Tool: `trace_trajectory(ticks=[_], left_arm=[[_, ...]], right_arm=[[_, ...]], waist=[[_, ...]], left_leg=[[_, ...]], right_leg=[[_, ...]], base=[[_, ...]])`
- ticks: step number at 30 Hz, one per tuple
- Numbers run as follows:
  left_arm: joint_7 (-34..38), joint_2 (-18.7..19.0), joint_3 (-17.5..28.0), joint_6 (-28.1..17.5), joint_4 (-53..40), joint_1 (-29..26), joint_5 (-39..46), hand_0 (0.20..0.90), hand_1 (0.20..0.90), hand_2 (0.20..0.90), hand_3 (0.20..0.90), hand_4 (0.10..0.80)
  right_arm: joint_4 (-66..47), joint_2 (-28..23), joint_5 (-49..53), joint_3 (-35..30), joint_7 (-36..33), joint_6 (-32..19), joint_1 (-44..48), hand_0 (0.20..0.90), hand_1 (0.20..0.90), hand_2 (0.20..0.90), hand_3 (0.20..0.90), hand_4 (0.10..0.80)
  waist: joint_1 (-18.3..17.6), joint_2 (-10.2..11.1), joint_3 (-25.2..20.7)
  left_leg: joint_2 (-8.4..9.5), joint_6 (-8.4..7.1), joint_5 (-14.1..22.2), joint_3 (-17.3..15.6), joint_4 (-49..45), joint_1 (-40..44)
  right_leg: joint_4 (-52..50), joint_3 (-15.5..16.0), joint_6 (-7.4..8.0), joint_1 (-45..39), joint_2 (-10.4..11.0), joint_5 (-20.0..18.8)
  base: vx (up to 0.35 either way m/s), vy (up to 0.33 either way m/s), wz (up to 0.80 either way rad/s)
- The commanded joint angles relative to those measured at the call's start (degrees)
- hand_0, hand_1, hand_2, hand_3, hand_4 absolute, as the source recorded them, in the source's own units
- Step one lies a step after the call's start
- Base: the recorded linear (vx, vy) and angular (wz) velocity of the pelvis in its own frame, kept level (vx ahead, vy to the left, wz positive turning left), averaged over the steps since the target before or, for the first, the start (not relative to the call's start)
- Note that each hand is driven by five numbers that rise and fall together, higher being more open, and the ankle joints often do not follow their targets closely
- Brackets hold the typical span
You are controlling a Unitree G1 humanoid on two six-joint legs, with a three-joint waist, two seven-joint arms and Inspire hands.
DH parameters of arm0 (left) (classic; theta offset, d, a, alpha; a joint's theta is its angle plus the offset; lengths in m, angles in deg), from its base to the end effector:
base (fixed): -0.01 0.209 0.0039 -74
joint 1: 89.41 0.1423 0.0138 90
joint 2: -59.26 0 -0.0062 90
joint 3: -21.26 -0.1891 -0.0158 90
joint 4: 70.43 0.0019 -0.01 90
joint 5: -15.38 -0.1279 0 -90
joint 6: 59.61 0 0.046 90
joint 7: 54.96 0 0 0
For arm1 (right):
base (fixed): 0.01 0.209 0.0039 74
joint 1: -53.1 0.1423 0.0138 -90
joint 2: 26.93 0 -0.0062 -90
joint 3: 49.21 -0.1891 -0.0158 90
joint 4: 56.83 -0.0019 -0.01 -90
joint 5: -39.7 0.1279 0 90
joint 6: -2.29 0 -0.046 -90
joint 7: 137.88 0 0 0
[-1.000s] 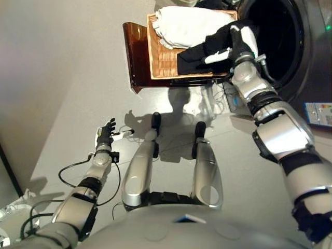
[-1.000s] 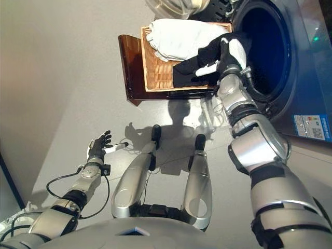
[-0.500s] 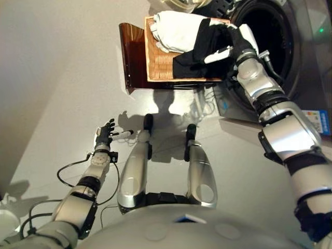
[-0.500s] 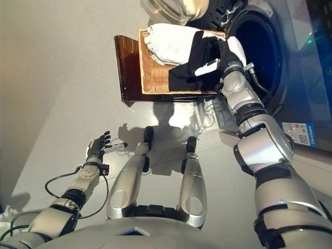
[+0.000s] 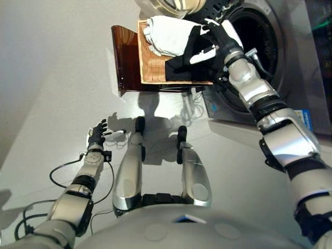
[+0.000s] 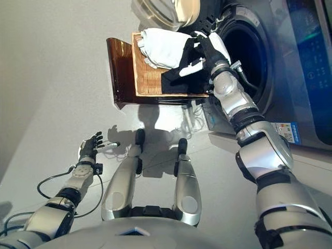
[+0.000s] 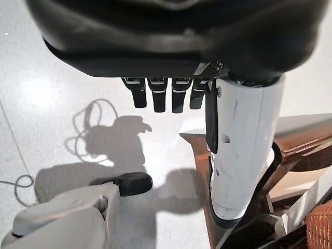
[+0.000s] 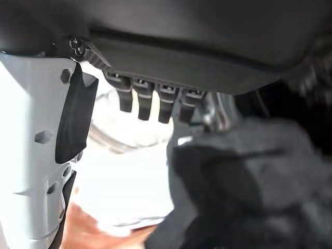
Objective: Pick up the clothes and place them into the washing machine
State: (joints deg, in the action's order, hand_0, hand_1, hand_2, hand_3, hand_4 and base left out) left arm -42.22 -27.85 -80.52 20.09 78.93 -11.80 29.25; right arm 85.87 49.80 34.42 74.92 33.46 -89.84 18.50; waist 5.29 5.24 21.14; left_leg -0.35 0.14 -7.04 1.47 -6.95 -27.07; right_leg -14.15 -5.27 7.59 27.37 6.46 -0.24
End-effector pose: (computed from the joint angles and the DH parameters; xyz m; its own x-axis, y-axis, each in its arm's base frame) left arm 0.1783 0.2318 -0.0607 0.7773 0.3291 -0.5362 -0.1635 0.9286 0.3330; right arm 0.3467 -0.1902 0.1386 0.9968 0.0704 0.0367 -0.0091 0.5603 -0.8283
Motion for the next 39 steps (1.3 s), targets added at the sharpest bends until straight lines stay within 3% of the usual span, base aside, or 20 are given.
trace_trajectory(ticks=[1, 5, 9, 18, 39], left_arm=[[3.5, 2.1, 2.0, -2.1, -1.0, 2.7, -2.4, 0.9, 0.9, 0.9, 0.9, 0.8], [5.9, 2.9, 1.2, -2.9, -2.0, 1.7, -3.9, 0.9, 0.9, 0.9, 0.9, 0.8], [6.9, 3.0, 0.4, -3.2, -2.6, 1.0, -3.4, 0.9, 0.9, 0.9, 0.9, 0.8], [8.5, 2.4, -2.9, -3.4, -4.2, -0.8, -1.0, 0.9, 0.9, 0.9, 0.9, 0.8], [10.0, 1.5, -5.6, -4.2, -12.2, -2.6, 2.6, 0.9, 0.9, 0.9, 0.9, 0.8]], right_arm=[[-3.9, -6.9, -13.4, 0.0, -8.0, 0.4, -0.5, 0.9, 0.9, 0.9, 0.9, 0.8], [4.5, -7.1, -27.2, 3.7, -13.4, 4.9, 1.4, 0.9, 0.9, 0.9, 0.9, 0.8], [11.6, -5.6, -31.3, 5.7, -15.6, 7.3, 3.2, 0.9, 0.9, 0.9, 0.9, 0.8], [25.9, -3.9, -31.4, 9.7, -18.0, 10.8, 11.9, 0.9, 0.9, 0.9, 0.9, 0.8], [33.5, -10.1, -31.9, 15.1, -18.3, 14.3, 21.3, 0.9, 0.9, 0.9, 0.9, 0.8]], waist=[[-0.1, -0.2, -2.1], [1.2, -1.2, -1.1], [1.8, -1.9, -0.1], [3.6, -4.5, 3.0], [5.8, -8.5, 6.6]], left_leg=[[-0.94, -4.63, 4.4, 0.8, -4.9, -2.1], [-0.72, -4.97, 4.1, 1.8, -4.9, -2.9], [-0.74, -5.3, 3.6, 2.3, -4.7, -3.4], [-1.24, -6.16, 2.4, 3.7, -4.7, -6.1], [-2.09, -8.16, 0.0, 7.6, -5.3, -15.0]], right_leg=[[5.6, -1.3, -0.78, -0.7, 0.9, -4.7], [4.9, -0.1, -1.07, -0.1, 0.7, -4.1], [4.3, 0.7, -1.28, 0.5, 0.4, -3.7], [1.3, 2.5, -1.92, 4.0, -1.2, -2.4], [-6.7, 6.2, -3.0, 15.1, -3.1, 1.1]], base=[[0.012, -0.031, 0.0], [0.004, -0.047, 0.03], [-0.003, -0.04, 0.15], [-0.017, -0.052, 0.07], [-0.012, -0.053, 0.09]])
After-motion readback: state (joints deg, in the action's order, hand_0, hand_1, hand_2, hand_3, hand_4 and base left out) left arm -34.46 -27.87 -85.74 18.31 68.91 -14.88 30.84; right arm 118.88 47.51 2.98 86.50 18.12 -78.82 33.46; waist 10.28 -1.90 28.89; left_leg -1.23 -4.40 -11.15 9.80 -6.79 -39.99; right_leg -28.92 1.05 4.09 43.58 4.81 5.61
